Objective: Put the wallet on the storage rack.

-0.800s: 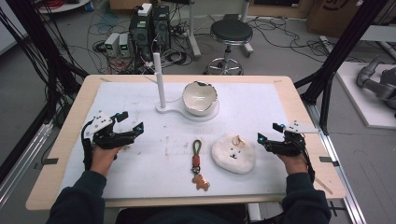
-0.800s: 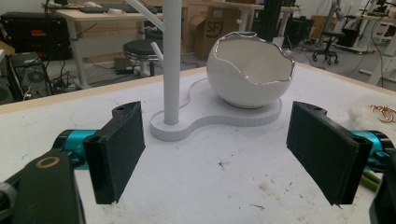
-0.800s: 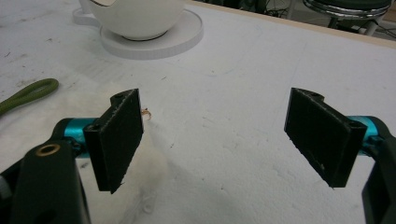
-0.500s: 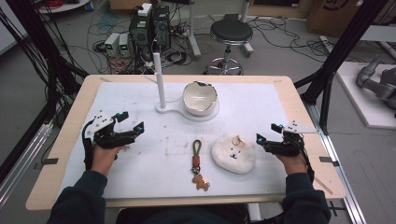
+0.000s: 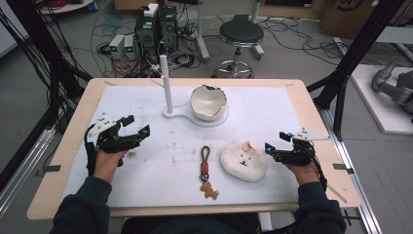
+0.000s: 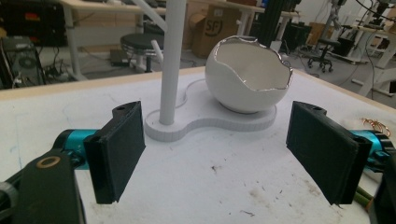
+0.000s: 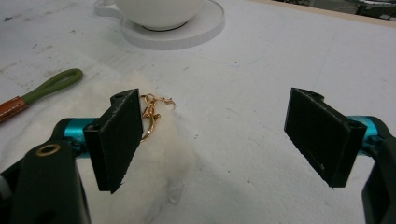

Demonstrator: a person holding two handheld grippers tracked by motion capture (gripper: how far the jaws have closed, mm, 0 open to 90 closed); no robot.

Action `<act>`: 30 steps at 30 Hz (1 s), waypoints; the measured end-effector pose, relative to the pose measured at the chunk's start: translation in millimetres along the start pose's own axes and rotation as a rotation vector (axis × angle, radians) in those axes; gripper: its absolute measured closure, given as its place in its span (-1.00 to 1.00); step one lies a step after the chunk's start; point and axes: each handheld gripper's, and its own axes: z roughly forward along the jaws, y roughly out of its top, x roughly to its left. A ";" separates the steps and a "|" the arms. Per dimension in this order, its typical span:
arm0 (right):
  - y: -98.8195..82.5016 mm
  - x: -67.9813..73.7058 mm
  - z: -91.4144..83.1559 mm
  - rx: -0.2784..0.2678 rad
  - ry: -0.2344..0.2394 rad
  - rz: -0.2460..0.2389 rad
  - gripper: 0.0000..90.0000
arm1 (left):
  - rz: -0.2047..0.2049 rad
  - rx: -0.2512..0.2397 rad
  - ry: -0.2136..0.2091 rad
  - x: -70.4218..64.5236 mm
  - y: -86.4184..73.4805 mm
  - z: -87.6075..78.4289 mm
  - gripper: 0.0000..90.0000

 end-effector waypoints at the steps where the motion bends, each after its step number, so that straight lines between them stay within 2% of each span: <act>1: -0.1 0.9 1.1 0.005 0.007 0.002 -0.56 | 0.005 -0.001 -0.004 -0.9 0.0 -0.1 -0.57; 6: -0.1 9.4 9.7 0.050 0.043 -0.009 -0.55 | 0.020 0.031 -0.019 -5.2 -4.7 1.9 -0.57; 9: 0.2 13.2 17.2 0.085 0.087 -0.012 -0.55 | 0.016 0.048 -0.022 -5.9 -7.0 3.5 -0.57; 15: -7.1 14.3 29.6 0.232 0.199 0.012 -0.50 | 0.008 0.061 -0.025 -5.9 -9.0 4.2 -0.56; 16: -9.5 14.3 31.6 0.257 0.213 0.003 -0.39 | 0.005 0.064 -0.027 -6.2 -9.5 4.6 -0.55; 17: -12.2 14.6 33.8 0.291 0.231 -0.007 -0.36 | 0.008 0.067 -0.031 -6.2 -9.9 5.2 -0.55; 18: -14.7 15.1 36.8 0.323 0.230 -0.019 -0.35 | 0.009 0.071 -0.033 -6.5 -10.1 5.5 -0.54; 20: -14.5 13.8 37.4 0.329 0.230 -0.022 -0.21 | 0.007 0.074 -0.035 -7.5 -10.2 6.4 -0.53; 23: -13.3 12.7 37.3 0.331 0.262 -0.012 0.26 | 0.007 0.084 -0.050 -10.3 -10.5 8.7 -0.51; 25: -11.0 15.1 34.3 0.308 0.285 -0.045 0.57 | 0.011 0.090 -0.061 -13.2 -10.5 11.0 -0.50; 28: -5.9 21.9 32.1 0.262 0.279 -0.095 0.64 | 0.010 0.098 -0.094 -20.3 -10.1 16.1 -0.49; 29: -5.9 21.9 32.1 0.262 0.279 -0.095 0.64 | 0.010 0.098 -0.094 -20.3 -10.1 16.1 -0.48; 30: 0.6 27.5 29.5 0.198 0.289 -0.128 0.66 | 0.021 0.108 -0.127 -26.5 -9.7 20.5 -0.46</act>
